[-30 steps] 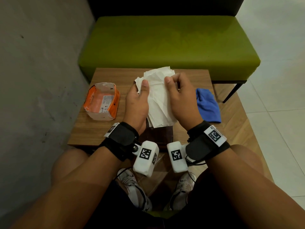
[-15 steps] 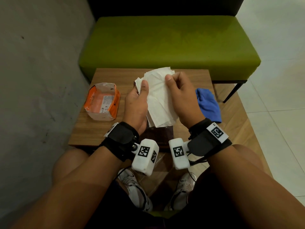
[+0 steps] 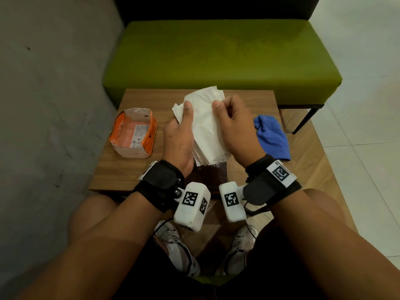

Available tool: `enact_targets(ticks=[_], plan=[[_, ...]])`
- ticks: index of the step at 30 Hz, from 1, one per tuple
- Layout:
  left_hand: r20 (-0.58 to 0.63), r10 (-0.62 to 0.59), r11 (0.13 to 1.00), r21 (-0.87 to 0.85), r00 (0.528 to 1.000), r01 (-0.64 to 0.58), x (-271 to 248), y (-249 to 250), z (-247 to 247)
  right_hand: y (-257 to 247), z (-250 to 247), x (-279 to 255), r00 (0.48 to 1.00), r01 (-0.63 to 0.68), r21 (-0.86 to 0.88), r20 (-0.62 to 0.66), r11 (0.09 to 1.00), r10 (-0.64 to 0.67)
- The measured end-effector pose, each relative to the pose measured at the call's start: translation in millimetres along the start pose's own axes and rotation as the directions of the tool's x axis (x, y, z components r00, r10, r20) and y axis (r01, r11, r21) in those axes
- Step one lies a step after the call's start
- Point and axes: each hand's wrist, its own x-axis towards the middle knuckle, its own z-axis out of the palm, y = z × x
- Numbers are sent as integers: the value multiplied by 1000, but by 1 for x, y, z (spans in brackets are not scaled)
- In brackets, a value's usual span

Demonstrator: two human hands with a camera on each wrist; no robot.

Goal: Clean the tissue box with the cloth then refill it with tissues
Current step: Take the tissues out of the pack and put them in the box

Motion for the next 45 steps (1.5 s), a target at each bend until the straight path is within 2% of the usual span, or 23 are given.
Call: enact_targets(ticks=[10, 16, 23, 26, 29, 30, 32, 34, 36, 40, 43, 45], plan=[[-97, 113, 994, 19, 989, -112, 7, -3, -3, 1, 4, -6, 998, -18, 5, -61, 1000, 18], [-23, 76, 997, 20, 997, -75, -1, -1, -1, -2, 8, -7, 994, -7, -49, -109, 999, 1], [-55, 105, 994, 17, 993, -105, 5, -2, -4, 1, 8, -5, 985, -7, -68, -170, 998, -5], [-53, 135, 991, 32, 989, -134, 8, -3, -4, -3, 6, -7, 955, 125, -220, -237, 967, -178], [-69, 149, 988, 46, 986, -146, 11, -4, -4, -12, 2, -15, 845, 344, -376, -275, 860, -459], [-76, 152, 987, 53, 985, -149, 11, -4, -4, -14, 4, -16, 816, 434, -378, -220, 818, -535], [-80, 152, 987, 58, 985, -147, 11, -6, -4, -13, 10, -17, 791, 575, -367, 21, 731, -612], [-68, 134, 990, 48, 989, -131, 9, -6, -3, -2, 17, -15, 814, 578, -438, 251, 688, -524], [-69, 115, 993, 19, 991, -114, 9, -5, -3, 9, 18, -13, 880, 472, -520, 322, 712, -348], [-77, 96, 995, 24, 992, -95, 11, -4, -11, 19, 4, -5, 950, 279, -447, 255, 850, -178], [-64, 78, 996, 57, 995, -74, 11, -3, -14, 14, -5, -3, 982, 26, -194, 188, 981, 11], [-45, 58, 996, 66, 997, -55, 12, -1, -15, 7, -6, -3, 983, -108, -48, 142, 993, 114]])
